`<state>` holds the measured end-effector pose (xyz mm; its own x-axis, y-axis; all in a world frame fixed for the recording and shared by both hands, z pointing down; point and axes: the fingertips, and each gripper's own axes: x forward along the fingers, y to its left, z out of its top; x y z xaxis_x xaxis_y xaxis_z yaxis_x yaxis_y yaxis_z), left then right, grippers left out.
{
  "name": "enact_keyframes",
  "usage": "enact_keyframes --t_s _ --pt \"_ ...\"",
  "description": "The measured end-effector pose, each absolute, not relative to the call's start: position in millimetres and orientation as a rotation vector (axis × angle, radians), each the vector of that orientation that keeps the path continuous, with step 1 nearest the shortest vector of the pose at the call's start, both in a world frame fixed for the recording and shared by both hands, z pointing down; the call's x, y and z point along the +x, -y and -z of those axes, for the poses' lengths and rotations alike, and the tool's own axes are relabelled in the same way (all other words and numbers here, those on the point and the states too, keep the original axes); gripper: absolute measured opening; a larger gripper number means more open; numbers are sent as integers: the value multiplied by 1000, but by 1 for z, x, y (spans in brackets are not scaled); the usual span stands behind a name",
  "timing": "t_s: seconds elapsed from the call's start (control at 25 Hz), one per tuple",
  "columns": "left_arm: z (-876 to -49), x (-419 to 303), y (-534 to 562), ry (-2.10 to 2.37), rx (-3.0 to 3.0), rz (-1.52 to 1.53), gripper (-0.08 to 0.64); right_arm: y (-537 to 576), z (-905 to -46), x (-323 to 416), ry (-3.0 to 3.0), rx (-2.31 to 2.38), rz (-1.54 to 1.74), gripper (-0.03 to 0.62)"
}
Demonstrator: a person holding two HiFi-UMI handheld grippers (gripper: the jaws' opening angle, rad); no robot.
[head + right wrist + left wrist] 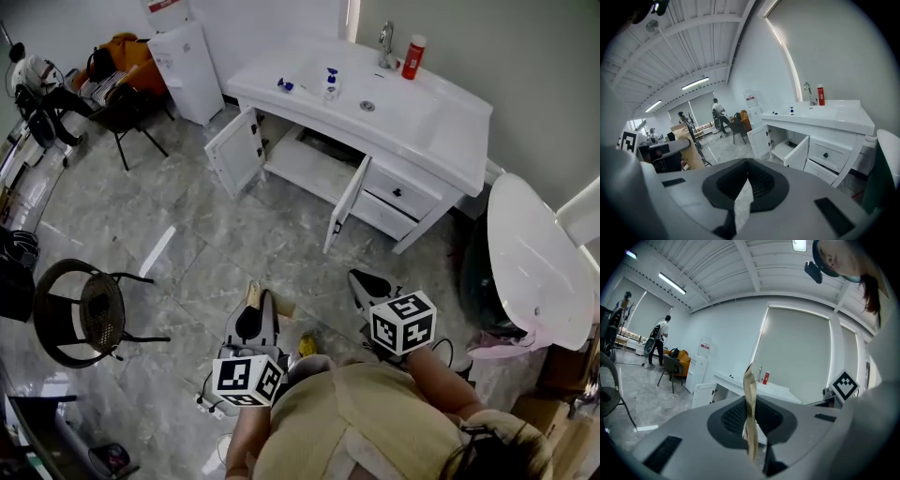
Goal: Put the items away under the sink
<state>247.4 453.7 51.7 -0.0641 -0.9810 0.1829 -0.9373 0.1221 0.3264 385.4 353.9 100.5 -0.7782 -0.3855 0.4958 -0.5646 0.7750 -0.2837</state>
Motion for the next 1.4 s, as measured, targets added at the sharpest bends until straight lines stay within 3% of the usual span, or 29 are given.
enact_keyframes --t_s 0.8,1.4 --pt "-72 161 -424 2046 1819 128 63 -320 -123 301 2497 687 -593 26" --pt "-71 111 -330 2113 1767 88 63 -221 -128 239 2526 563 -570 26"
